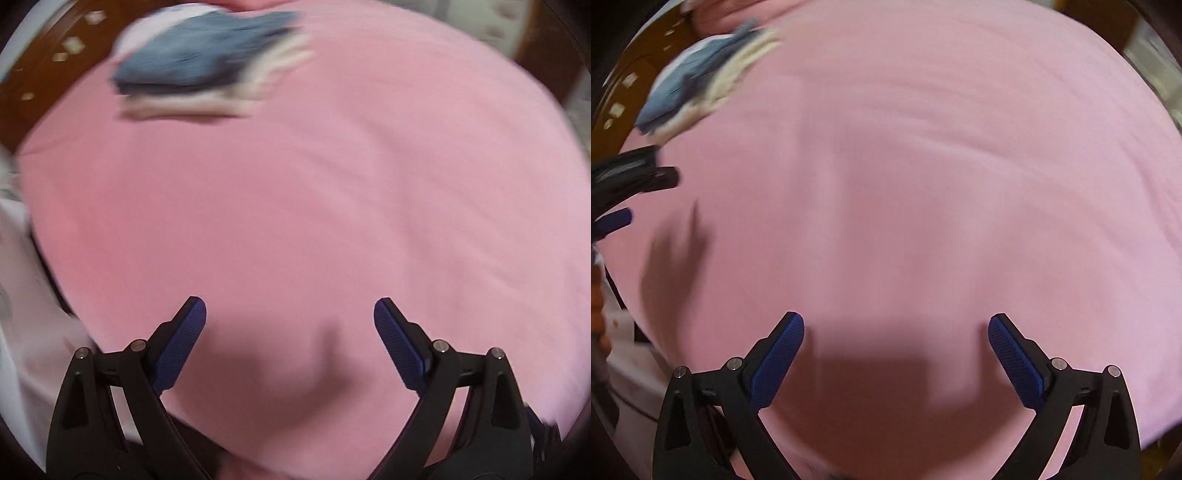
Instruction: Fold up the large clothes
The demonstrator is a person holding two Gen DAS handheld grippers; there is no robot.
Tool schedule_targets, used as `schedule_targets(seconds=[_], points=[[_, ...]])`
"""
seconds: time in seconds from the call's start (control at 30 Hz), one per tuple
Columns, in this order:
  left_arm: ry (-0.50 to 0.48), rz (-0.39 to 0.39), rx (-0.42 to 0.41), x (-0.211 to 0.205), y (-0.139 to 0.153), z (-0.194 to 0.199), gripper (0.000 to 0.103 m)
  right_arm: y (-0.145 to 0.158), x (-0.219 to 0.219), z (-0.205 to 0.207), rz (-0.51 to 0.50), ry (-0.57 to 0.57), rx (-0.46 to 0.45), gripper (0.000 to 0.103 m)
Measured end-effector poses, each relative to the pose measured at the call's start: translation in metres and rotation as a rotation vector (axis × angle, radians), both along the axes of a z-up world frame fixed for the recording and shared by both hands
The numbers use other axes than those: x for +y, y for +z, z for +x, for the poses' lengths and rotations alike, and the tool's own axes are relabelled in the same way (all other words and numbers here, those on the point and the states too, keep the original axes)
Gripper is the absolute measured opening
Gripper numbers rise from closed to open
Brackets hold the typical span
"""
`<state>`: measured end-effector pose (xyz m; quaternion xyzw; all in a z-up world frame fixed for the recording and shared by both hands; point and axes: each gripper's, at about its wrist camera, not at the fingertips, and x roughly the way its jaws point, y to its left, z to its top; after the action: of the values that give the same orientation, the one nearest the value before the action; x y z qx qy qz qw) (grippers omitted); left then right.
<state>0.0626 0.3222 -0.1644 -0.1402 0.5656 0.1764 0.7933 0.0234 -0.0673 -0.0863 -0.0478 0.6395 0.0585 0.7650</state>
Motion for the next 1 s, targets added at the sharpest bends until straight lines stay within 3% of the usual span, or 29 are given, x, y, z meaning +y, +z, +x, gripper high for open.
schedule_targets(seconds=[0.13, 0.23, 0.33, 0.43, 0.6, 0.8, 0.87, 1.0], points=[[-0.090, -0.106, -0.028, -0.086, 0.045, -0.025, 0.092, 0.048, -0.095, -0.027, -0.005, -0.117, 0.038, 0.102], [-0.170, -0.127, 0.027, -0.132, 0.070, -0.033, 0.092, 0.086, -0.151, -0.053, -0.005, -0.202, 0.042, 0.102], [-0.262, -0.138, 0.034, -0.169, 0.100, -0.038, 0.092, 0.120, -0.177, -0.073, 0.002, -0.262, 0.022, 0.102], [-0.372, -0.070, 0.028, -0.204, 0.131, -0.039, 0.092, 0.150, -0.182, -0.083, 0.022, -0.237, -0.013, 0.102], [-0.447, -0.002, -0.035, -0.235, 0.178, -0.040, 0.092, 0.198, -0.185, -0.075, 0.105, -0.268, -0.063, 0.102], [-0.454, 0.013, -0.116, -0.235, 0.229, -0.031, 0.092, 0.254, -0.182, -0.080, 0.098, -0.220, -0.178, 0.102], [-0.433, 0.008, -0.145, -0.228, 0.236, -0.034, 0.092, 0.264, -0.181, -0.077, 0.086, -0.226, -0.202, 0.102], [-0.385, 0.077, -0.170, -0.221, 0.250, -0.050, 0.092, 0.272, -0.168, -0.087, 0.065, -0.194, -0.234, 0.102]])
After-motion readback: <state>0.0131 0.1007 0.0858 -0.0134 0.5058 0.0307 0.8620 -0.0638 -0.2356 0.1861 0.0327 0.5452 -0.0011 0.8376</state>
